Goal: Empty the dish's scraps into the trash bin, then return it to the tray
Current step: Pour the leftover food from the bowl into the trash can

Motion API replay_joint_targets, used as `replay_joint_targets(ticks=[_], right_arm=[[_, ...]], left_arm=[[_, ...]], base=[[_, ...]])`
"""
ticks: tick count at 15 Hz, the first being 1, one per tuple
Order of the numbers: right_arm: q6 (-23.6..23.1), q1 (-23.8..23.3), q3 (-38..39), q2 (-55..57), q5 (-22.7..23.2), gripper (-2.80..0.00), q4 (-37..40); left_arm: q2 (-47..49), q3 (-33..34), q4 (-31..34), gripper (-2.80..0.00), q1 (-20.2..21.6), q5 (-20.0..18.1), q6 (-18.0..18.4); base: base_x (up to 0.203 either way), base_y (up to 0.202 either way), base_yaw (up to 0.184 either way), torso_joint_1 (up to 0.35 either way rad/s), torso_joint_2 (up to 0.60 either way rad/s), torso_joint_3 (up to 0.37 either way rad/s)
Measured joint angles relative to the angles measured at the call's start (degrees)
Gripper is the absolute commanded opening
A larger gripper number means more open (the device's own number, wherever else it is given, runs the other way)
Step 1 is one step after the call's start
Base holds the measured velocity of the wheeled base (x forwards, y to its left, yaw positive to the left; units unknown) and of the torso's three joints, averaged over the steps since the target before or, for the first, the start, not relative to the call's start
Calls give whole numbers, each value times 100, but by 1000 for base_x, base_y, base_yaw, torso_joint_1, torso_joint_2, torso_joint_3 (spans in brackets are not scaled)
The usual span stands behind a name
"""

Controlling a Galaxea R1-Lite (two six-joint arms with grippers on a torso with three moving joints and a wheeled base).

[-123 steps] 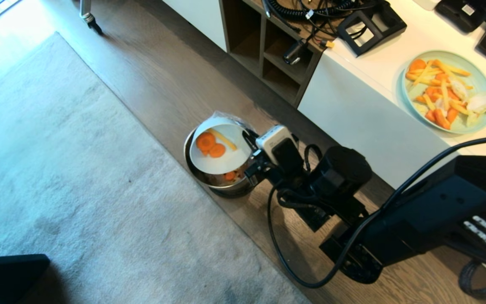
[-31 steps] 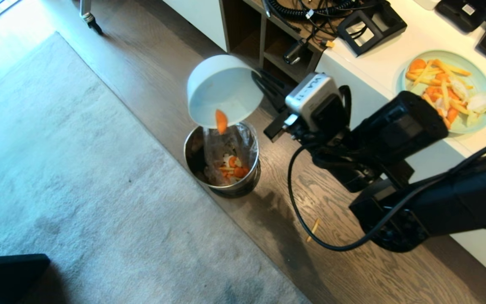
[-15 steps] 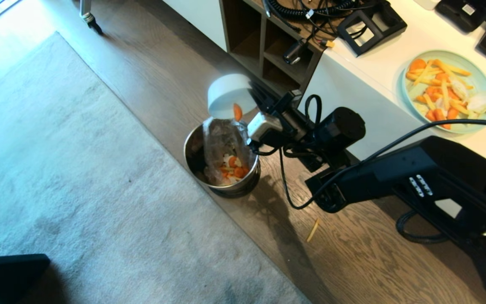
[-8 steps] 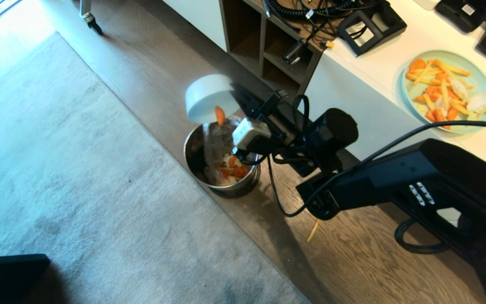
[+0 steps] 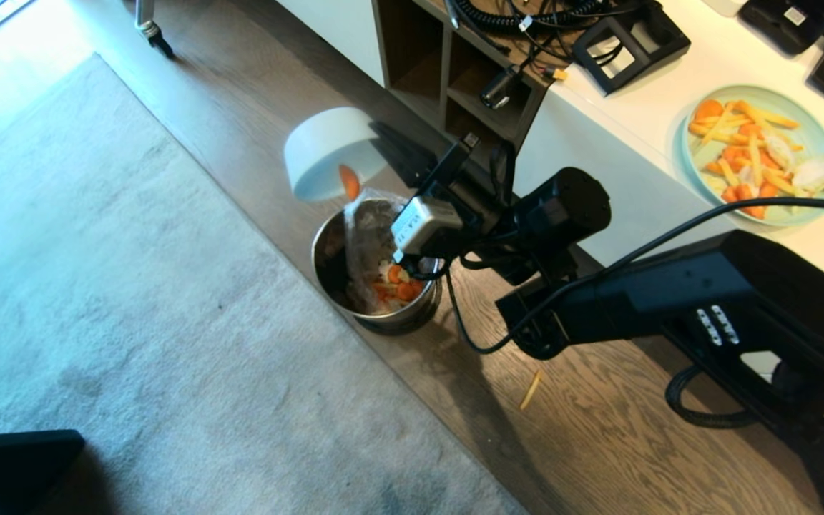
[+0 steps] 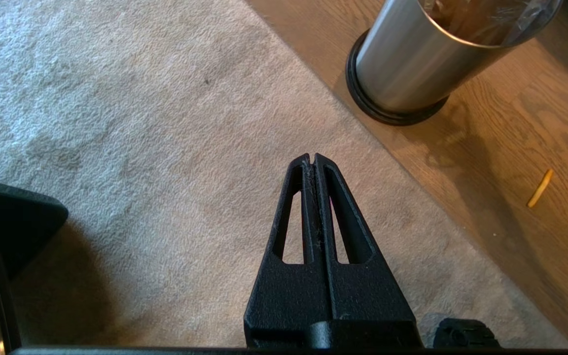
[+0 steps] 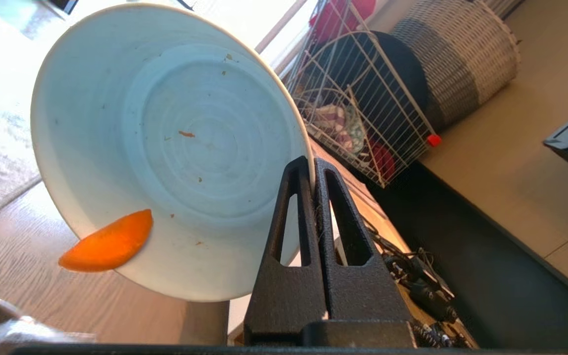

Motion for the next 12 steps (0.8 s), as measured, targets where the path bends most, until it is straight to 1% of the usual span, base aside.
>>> replay_joint_targets(ticks=[3, 5, 12], right_arm=[[90, 5, -105, -6, 57, -280, -2], [139, 0, -122, -12, 317, -280, -2], [116, 22, -159, -297, 388, -280, -1]], left_arm=[[0, 0, 0, -280, 0, 2, 0], [0, 0, 0, -280, 0, 2, -2], [0, 0, 0, -280, 0, 2, -2]], base=[[0, 0, 0, 0, 0, 0], [0, 0, 0, 0, 0, 0], [0, 0, 0, 0, 0, 0]])
